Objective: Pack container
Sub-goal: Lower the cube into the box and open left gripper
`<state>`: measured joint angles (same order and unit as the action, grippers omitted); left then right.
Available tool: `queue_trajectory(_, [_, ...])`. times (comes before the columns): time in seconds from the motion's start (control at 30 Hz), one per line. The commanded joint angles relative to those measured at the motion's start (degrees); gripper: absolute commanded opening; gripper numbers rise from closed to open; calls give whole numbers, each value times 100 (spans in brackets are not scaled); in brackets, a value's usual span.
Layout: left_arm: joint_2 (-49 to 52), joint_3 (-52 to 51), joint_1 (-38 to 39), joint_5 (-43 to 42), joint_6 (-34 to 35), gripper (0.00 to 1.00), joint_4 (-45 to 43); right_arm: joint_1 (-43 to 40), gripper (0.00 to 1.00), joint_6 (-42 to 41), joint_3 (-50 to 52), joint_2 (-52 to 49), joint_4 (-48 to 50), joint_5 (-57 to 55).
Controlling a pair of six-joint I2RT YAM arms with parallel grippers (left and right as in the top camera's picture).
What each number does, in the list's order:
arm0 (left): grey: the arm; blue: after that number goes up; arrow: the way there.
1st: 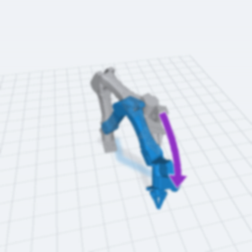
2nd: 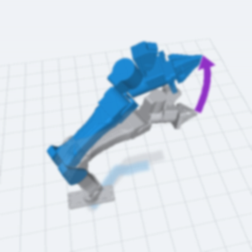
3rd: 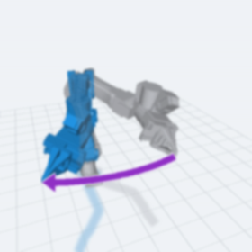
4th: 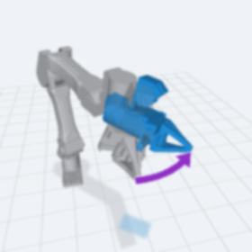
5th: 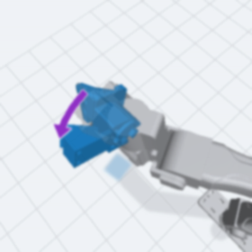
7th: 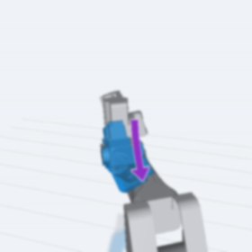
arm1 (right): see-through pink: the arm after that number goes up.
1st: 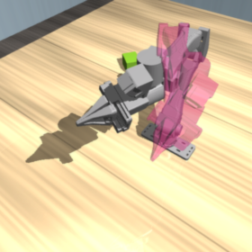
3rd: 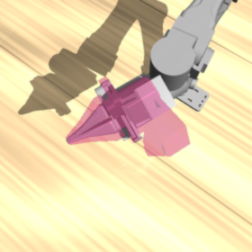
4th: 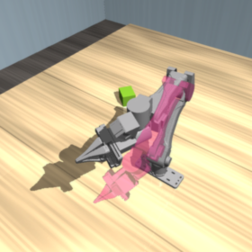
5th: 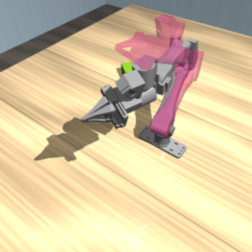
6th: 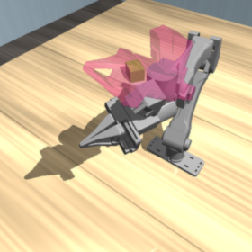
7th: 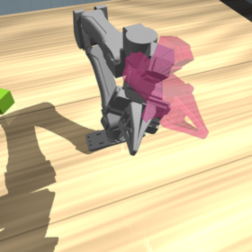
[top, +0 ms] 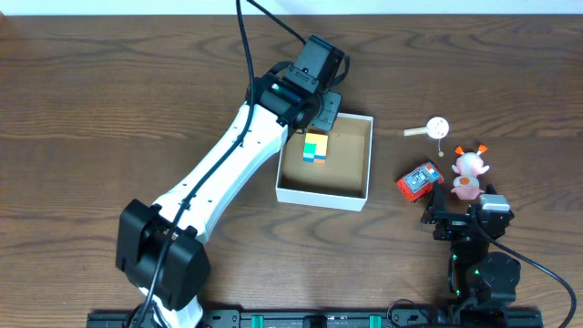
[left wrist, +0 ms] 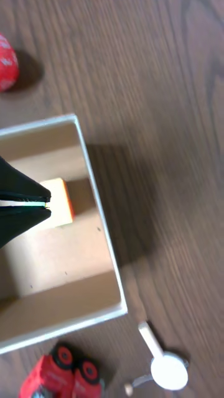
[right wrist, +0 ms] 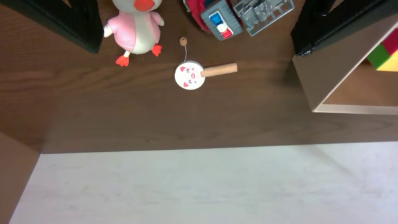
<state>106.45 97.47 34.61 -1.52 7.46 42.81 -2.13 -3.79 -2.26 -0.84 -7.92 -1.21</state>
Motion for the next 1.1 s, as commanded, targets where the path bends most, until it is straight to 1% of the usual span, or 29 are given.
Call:
queue_trajectory(0.0, [234, -61, -13, -492, -20, 6, -66, -48, 99, 66, 17, 46, -13, 20])
queue_trajectory(0.1, [415, -66, 11, -581, -195, 6, -33, -48, 99, 68, 17, 46, -13, 20])
queue_trajectory(0.23, [682, -68, 160, -769, -688, 6, 26, -48, 99, 68, 17, 46, -13, 20])
queue_trajectory(0.37, [863, -68, 400, -761, -1045, 6, 20, -48, 99, 68, 17, 46, -13, 17])
queue_trajectory(0.5, [966, -83, 505, -479, -1049, 6, 22, -48, 99, 68, 17, 46, -13, 20])
queue_trajectory(0.83, [1458, -94, 511, -470, -1047, 6, 302, -48, 99, 68, 17, 46, -13, 17])
queue_trajectory(1.07, [1685, -94, 511, -466, -1047, 6, 302, -48, 99, 68, 17, 46, -13, 20])
